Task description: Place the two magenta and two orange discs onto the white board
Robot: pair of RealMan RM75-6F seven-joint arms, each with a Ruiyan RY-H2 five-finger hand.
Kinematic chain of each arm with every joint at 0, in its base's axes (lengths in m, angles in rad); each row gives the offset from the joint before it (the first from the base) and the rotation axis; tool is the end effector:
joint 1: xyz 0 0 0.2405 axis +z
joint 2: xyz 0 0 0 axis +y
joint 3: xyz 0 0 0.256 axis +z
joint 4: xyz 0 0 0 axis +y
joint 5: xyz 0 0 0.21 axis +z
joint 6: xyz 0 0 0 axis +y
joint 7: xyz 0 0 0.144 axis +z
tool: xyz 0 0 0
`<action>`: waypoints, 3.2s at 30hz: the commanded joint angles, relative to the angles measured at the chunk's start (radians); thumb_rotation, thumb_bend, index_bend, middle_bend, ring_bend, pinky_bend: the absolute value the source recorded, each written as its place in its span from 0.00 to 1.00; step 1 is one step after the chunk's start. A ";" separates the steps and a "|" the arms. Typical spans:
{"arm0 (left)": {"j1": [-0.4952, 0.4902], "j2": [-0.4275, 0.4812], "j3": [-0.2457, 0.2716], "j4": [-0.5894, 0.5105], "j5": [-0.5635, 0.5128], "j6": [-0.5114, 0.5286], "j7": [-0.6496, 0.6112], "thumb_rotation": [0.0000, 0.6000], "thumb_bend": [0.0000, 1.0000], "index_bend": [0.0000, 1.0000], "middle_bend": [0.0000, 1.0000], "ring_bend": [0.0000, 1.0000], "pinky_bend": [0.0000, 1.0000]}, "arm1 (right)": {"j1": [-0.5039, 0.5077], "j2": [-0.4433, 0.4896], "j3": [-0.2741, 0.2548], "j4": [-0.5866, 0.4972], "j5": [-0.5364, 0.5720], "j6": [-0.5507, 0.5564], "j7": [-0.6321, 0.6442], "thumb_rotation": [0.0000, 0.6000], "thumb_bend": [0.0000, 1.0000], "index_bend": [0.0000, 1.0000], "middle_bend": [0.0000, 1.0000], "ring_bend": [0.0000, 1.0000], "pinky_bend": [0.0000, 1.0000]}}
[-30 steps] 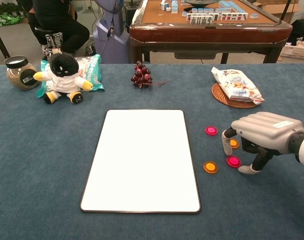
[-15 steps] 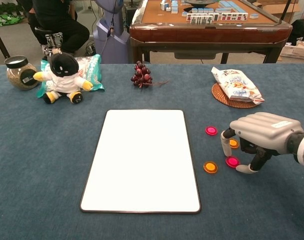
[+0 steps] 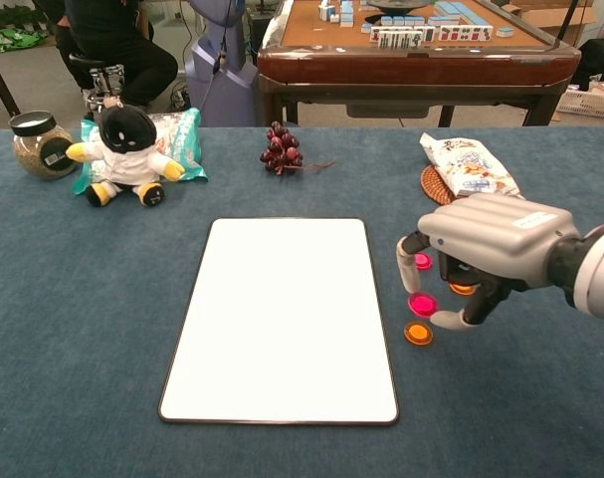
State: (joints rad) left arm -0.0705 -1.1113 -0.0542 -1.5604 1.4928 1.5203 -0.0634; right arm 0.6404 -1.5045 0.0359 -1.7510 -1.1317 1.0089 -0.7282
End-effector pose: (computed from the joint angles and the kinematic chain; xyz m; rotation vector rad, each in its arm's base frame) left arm -0.3225 0.1781 0.1726 -1.3408 -0.8858 -0.9236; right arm -0.1476 -0.2605 -0.0292 2.1001 -0.7689 0.7201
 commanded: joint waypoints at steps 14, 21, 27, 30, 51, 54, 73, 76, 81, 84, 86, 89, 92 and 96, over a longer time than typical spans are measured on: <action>0.010 0.013 -0.024 0.011 -0.051 0.000 -0.022 1.00 0.05 0.33 0.30 0.34 0.52 | 0.088 -0.117 -0.005 -0.027 0.076 -0.016 -0.138 1.00 0.15 0.50 1.00 1.00 1.00; 0.013 0.018 -0.027 0.010 -0.054 0.003 -0.030 1.00 0.05 0.33 0.30 0.34 0.52 | 0.101 -0.132 -0.008 -0.014 0.082 -0.015 -0.129 1.00 0.04 0.41 1.00 1.00 1.00; 0.015 0.019 -0.028 0.012 -0.055 0.003 -0.036 1.00 0.05 0.33 0.30 0.34 0.52 | 0.104 -0.100 0.014 -0.018 0.088 0.023 -0.127 1.00 0.10 0.41 1.00 1.00 1.00; 0.014 0.019 -0.028 0.012 -0.055 0.000 -0.035 1.00 0.05 0.33 0.30 0.34 0.52 | 0.109 -0.071 0.038 -0.024 0.107 0.043 -0.135 1.00 0.15 0.41 1.00 1.00 1.00; 0.014 0.018 -0.025 0.009 -0.044 0.001 -0.032 1.00 0.05 0.33 0.30 0.34 0.52 | 0.184 -0.068 0.126 0.180 0.334 0.021 -0.130 1.00 0.18 0.41 1.00 1.00 1.00; 0.015 0.020 -0.025 0.008 -0.043 0.001 -0.037 1.00 0.05 0.33 0.30 0.34 0.52 | 0.194 -0.087 0.126 0.220 0.353 0.004 -0.119 1.00 0.18 0.41 1.00 1.00 1.00; 0.017 0.024 -0.022 0.006 -0.036 0.002 -0.045 1.00 0.05 0.33 0.30 0.34 0.52 | 0.221 -0.158 0.096 0.361 0.417 -0.048 -0.089 1.00 0.18 0.41 1.00 1.00 1.00; 0.017 0.024 -0.022 0.006 -0.036 0.002 -0.045 1.00 0.05 0.33 0.30 0.34 0.52 | 0.223 -0.165 0.094 0.377 0.423 -0.057 -0.084 1.00 0.18 0.41 1.00 1.00 1.00; 0.017 0.025 -0.021 0.004 -0.034 0.003 -0.046 1.00 0.05 0.33 0.30 0.34 0.52 | 0.228 -0.176 0.091 0.398 0.426 -0.066 -0.076 1.00 0.18 0.41 1.00 1.00 1.00; 0.018 0.025 -0.021 0.004 -0.034 0.004 -0.048 1.00 0.05 0.33 0.30 0.34 0.52 | 0.231 -0.183 0.090 0.407 0.430 -0.071 -0.073 1.00 0.19 0.41 1.00 1.00 1.00; 0.018 0.025 -0.020 0.004 -0.033 0.003 -0.049 1.00 0.05 0.33 0.30 0.34 0.52 | 0.234 -0.188 0.092 0.414 0.431 -0.074 -0.070 1.00 0.22 0.41 1.00 1.00 1.00; 0.018 0.026 -0.020 0.004 -0.033 0.002 -0.050 1.00 0.05 0.33 0.30 0.34 0.52 | 0.238 -0.194 0.092 0.425 0.435 -0.080 -0.068 1.00 0.24 0.41 1.00 1.00 1.00; 0.018 0.026 -0.020 0.005 -0.032 0.002 -0.051 1.00 0.05 0.33 0.30 0.34 0.52 | 0.242 -0.201 0.092 0.437 0.440 -0.084 -0.067 1.00 0.24 0.41 1.00 1.00 1.00; 0.018 0.027 -0.020 0.005 -0.032 0.001 -0.055 1.00 0.05 0.33 0.30 0.34 0.52 | 0.244 -0.206 0.090 0.448 0.443 -0.089 -0.065 1.00 0.24 0.41 1.00 1.00 1.00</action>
State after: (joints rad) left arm -0.0527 -1.0846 -0.0741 -1.5555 1.4603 1.5216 -0.1181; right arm 0.8844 -1.7104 0.1261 -1.3024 -0.6891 0.9204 -0.7936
